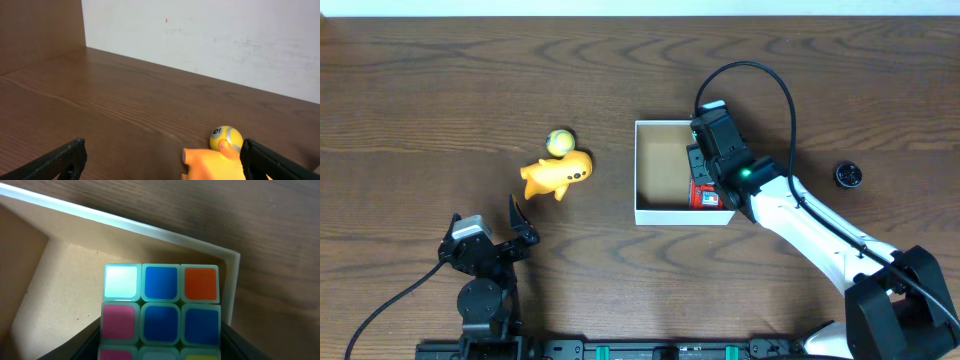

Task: Pack container
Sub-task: 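Carry the Rubik's cube into the box and release it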

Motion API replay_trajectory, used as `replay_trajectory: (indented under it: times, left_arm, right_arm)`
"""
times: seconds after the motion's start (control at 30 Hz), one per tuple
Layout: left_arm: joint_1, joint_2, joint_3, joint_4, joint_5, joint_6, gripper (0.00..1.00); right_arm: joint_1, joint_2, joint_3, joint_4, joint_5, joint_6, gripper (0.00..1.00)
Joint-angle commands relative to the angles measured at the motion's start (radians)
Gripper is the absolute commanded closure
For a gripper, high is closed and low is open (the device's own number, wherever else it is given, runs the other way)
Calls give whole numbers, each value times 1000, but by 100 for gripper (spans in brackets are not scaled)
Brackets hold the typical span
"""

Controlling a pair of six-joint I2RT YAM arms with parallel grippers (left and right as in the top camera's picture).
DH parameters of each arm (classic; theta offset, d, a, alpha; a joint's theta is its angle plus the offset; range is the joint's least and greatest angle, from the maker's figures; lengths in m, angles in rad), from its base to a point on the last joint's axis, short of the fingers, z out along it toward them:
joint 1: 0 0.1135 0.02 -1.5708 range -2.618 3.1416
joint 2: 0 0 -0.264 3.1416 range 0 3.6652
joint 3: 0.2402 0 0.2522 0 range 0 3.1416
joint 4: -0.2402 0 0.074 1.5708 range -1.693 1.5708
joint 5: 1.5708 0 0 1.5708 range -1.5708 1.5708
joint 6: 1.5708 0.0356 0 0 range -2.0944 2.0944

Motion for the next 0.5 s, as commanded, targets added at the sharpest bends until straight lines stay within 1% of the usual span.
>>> replay_trajectory:
  times: [0.0, 0.3, 0.37, 0.47]
  left_arm:
    - [-2, -6, -30, -16, -1, 10, 2]
    - [-2, -6, -30, -16, -1, 10, 2]
    - [-2, -6, -30, -16, -1, 10, 2]
    - [-2, -6, -30, -16, -1, 10, 2]
  right_arm:
    - [7, 3, 20, -11, 24, 56, 58]
    - [7, 3, 20, -44, 20, 93, 57]
    - [7, 3, 20, -51, 20, 98, 55]
    - [7, 3, 20, -59, 20, 101, 46]
